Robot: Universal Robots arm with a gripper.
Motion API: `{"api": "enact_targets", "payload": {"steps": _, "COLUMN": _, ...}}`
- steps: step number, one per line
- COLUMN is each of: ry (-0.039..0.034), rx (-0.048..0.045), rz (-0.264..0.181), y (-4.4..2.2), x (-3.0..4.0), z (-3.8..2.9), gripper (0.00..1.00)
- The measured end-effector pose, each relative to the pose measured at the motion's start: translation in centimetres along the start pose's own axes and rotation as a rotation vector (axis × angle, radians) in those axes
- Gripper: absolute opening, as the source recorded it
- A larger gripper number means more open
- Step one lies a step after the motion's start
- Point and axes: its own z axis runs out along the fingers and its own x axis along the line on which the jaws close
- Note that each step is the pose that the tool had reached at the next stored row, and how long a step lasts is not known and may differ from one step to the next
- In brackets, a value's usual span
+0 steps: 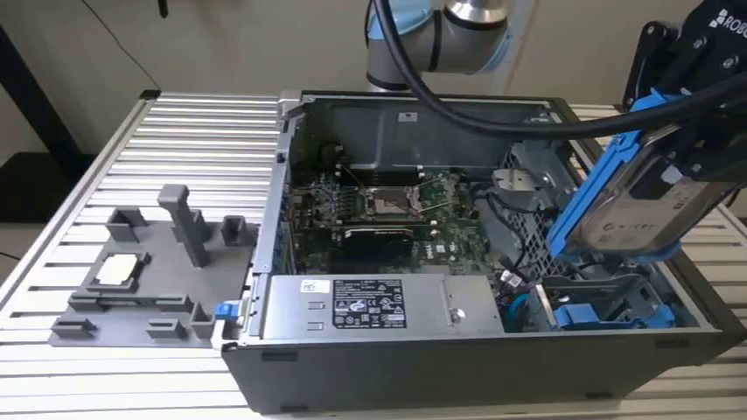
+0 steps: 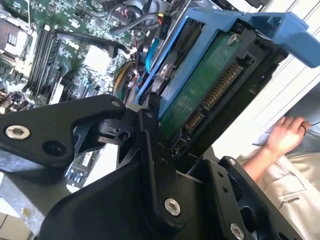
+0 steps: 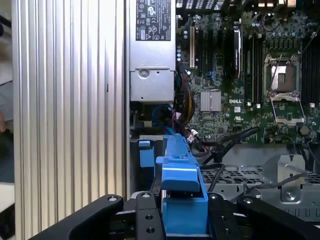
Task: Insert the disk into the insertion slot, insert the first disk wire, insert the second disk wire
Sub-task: 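Insert the disk into the insertion slot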
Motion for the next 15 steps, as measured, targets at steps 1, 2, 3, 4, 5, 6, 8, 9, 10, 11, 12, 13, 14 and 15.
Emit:
{"api": "enact_targets", "payload": {"steps": 1, "ry": 0.0008, "rx": 0.0000, "rz": -0.001, "y": -0.05, "x": 0.00, "z": 0.18, "gripper": 0.33}}
{"api": "enact_targets", "payload": {"steps": 2, "ry": 0.0014, "rx": 0.0000, "rz": -0.002, "y": -0.09, "x": 0.00, "z": 0.35, "gripper": 0.33}}
{"api": "enact_targets", "payload": {"steps": 3, "ry": 0.0021, "rx": 0.0000, "rz": -0.003, "y": -0.14, "x": 0.00, "z": 0.51, "gripper": 0.33}}
{"api": "enact_targets", "payload": {"steps": 4, "ry": 0.0030, "rx": 0.0001, "rz": -0.004, "y": -0.20, "x": 0.00, "z": 0.68, "gripper": 0.33}}
{"api": "enact_targets", "payload": {"steps": 5, "ry": 0.0040, "rx": 0.0001, "rz": -0.006, "y": -0.25, "x": 0.00, "z": 0.82, "gripper": 0.33}}
{"api": "enact_targets", "payload": {"steps": 6, "ry": 0.0051, "rx": 0.0001, "rz": -0.007, "y": -0.30, "x": 0.00, "z": 0.96, "gripper": 0.33}}
{"api": "enact_targets", "payload": {"steps": 8, "ry": 0.0080, "rx": 0.0001, "rz": -0.009, "y": -0.35, "x": 0.01, "z": 1.19, "gripper": 0.33}}
{"api": "enact_targets", "payload": {"steps": 9, "ry": 0.0096, "rx": 0.0002, "rz": -0.009, "y": -0.37, "x": 0.02, "z": 1.30, "gripper": 0.33}}
{"api": "enact_targets", "payload": {"steps": 10, "ry": 0.0104, "rx": 0.0003, "rz": -0.010, "y": -0.39, "x": 0.04, "z": 1.42, "gripper": 0.33}}
{"api": "enact_targets", "payload": {"steps": 11, "ry": 0.0107, "rx": 0.0007, "rz": -0.010, "y": -0.41, "x": 0.08, "z": 1.55, "gripper": 0.33}}
{"api": "enact_targets", "payload": {"steps": 12, "ry": 0.0111, "rx": 0.0012, "rz": -0.011, "y": -0.41, "x": 0.12, "z": 1.67, "gripper": 0.33}}
{"api": "enact_targets", "payload": {"steps": 13, "ry": 0.0115, "rx": 0.0017, "rz": -0.012, "y": -0.43, "x": 0.15, "z": 1.78, "gripper": 0.33}}
{"api": "enact_targets", "payload": {"steps": 14, "ry": 0.0118, "rx": 0.0023, "rz": -0.012, "y": -0.45, "x": 0.19, "z": 1.89, "gripper": 0.33}}
{"api": "enact_targets", "payload": {"steps": 15, "ry": 0.0122, "rx": 0.0029, "rz": -0.013, "y": -0.46, "x": 0.22, "z": 2.00, "gripper": 0.33}}
